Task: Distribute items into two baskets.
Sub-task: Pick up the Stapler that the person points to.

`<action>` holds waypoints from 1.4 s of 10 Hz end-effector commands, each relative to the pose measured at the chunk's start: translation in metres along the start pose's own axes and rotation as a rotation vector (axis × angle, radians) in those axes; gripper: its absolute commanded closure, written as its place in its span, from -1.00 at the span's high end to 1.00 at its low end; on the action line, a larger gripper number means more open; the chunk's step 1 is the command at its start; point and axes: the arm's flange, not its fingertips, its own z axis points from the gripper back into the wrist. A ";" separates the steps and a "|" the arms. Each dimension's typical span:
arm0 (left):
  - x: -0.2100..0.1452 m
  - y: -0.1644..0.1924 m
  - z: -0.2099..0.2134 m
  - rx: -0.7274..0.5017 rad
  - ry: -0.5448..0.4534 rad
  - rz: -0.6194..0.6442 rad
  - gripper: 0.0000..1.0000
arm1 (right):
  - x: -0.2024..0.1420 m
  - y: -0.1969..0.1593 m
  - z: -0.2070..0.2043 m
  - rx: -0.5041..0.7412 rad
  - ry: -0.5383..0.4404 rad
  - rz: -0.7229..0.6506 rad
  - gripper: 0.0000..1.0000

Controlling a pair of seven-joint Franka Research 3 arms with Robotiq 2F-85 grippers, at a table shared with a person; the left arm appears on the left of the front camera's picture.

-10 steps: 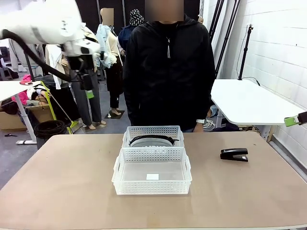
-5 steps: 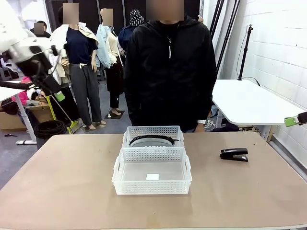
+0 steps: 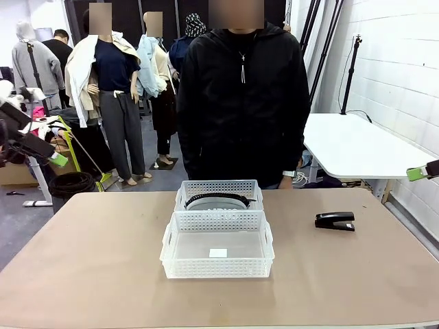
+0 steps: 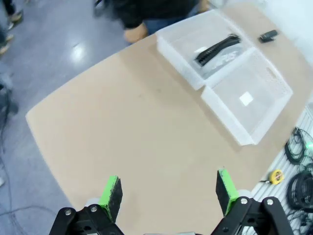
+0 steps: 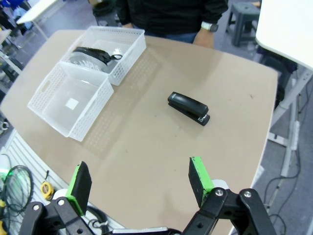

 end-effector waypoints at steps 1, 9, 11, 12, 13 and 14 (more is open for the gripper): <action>-0.001 0.022 -0.002 -0.208 -0.046 -0.047 1.00 | 0.001 0.000 -0.001 0.018 -0.010 -0.012 1.00; -0.054 0.046 -0.018 -0.328 -0.013 -0.082 1.00 | 0.001 0.000 -0.001 0.018 -0.010 -0.012 1.00; -0.051 0.047 -0.017 -0.331 -0.012 -0.099 1.00 | 0.001 0.000 -0.001 0.018 -0.010 -0.012 1.00; -0.053 0.049 -0.017 -0.316 0.005 -0.061 1.00 | 0.001 0.000 -0.001 0.018 -0.010 -0.012 1.00; -0.053 0.049 -0.017 -0.316 0.005 -0.061 1.00 | 0.001 0.000 -0.001 0.018 -0.010 -0.012 1.00; -0.053 0.049 -0.017 -0.316 0.005 -0.061 1.00 | 0.001 0.000 -0.001 0.018 -0.010 -0.012 1.00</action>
